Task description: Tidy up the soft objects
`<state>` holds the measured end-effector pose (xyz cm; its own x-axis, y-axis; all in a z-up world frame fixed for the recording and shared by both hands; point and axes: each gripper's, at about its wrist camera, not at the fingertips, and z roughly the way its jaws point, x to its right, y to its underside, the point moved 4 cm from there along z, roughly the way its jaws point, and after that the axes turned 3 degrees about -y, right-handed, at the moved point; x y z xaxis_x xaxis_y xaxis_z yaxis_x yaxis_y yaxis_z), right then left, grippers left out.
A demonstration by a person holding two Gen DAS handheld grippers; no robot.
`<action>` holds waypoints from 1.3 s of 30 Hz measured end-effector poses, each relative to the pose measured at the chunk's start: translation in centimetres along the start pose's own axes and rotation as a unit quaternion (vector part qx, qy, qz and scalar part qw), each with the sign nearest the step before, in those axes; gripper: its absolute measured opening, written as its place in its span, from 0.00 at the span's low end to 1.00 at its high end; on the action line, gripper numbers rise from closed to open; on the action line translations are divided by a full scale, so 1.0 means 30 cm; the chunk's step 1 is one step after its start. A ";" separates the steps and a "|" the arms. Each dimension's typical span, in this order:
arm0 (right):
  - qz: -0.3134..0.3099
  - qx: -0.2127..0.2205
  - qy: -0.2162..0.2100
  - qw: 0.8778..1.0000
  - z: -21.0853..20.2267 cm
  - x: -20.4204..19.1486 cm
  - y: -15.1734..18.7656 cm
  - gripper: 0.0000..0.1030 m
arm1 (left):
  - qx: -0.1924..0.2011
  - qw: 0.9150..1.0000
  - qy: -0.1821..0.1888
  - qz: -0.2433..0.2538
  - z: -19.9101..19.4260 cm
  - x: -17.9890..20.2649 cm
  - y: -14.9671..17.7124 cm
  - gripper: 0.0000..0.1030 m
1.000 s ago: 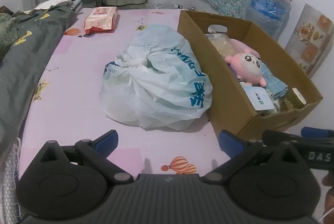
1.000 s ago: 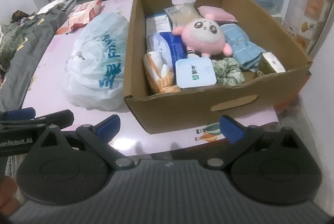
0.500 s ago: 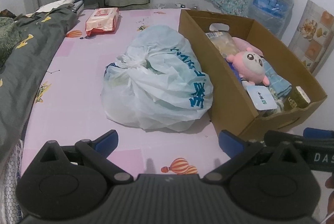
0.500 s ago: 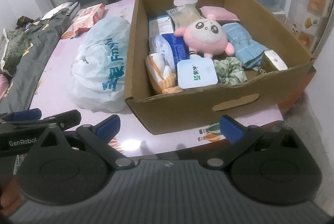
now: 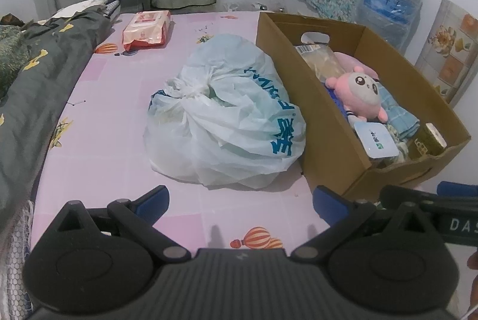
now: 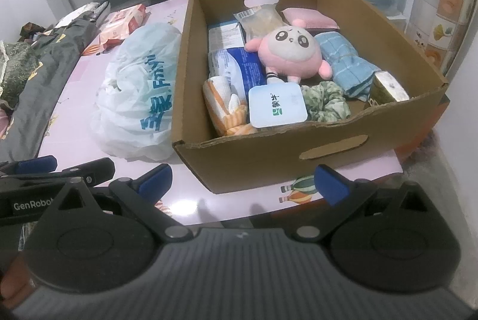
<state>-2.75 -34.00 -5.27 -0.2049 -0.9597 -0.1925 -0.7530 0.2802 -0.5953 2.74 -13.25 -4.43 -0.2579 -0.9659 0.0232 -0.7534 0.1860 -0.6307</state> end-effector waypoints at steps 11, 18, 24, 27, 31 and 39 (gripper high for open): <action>-0.001 0.002 -0.001 1.000 -0.006 -0.004 -0.009 0.99 | 0.001 1.000 0.000 -0.001 -0.004 -0.002 -0.005 0.99; 0.000 0.001 -0.001 1.000 -0.004 -0.005 -0.009 0.99 | 0.000 1.000 0.001 -0.003 -0.004 -0.006 -0.007 0.99; 0.000 0.000 -0.001 1.000 0.000 -0.007 -0.009 0.99 | 0.000 1.000 0.001 -0.004 -0.002 -0.009 -0.005 0.99; 0.000 -0.001 -0.001 1.000 0.001 -0.010 -0.008 0.99 | 0.000 1.000 0.001 -0.005 0.001 -0.010 -0.004 0.99; 0.000 0.000 -0.001 1.000 0.001 -0.011 -0.008 0.99 | 0.000 1.000 0.001 -0.004 0.001 -0.011 -0.004 0.99; 0.002 -0.002 -0.002 1.000 0.005 -0.012 -0.005 0.99 | 0.000 1.000 0.001 -0.005 0.000 -0.012 -0.004 0.99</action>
<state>-2.47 -33.69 -5.21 -0.2047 -0.9586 -0.1978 -0.7547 0.2832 -0.5918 2.91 -12.93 -4.36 -0.2519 -0.9673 0.0307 -0.7559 0.1769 -0.6304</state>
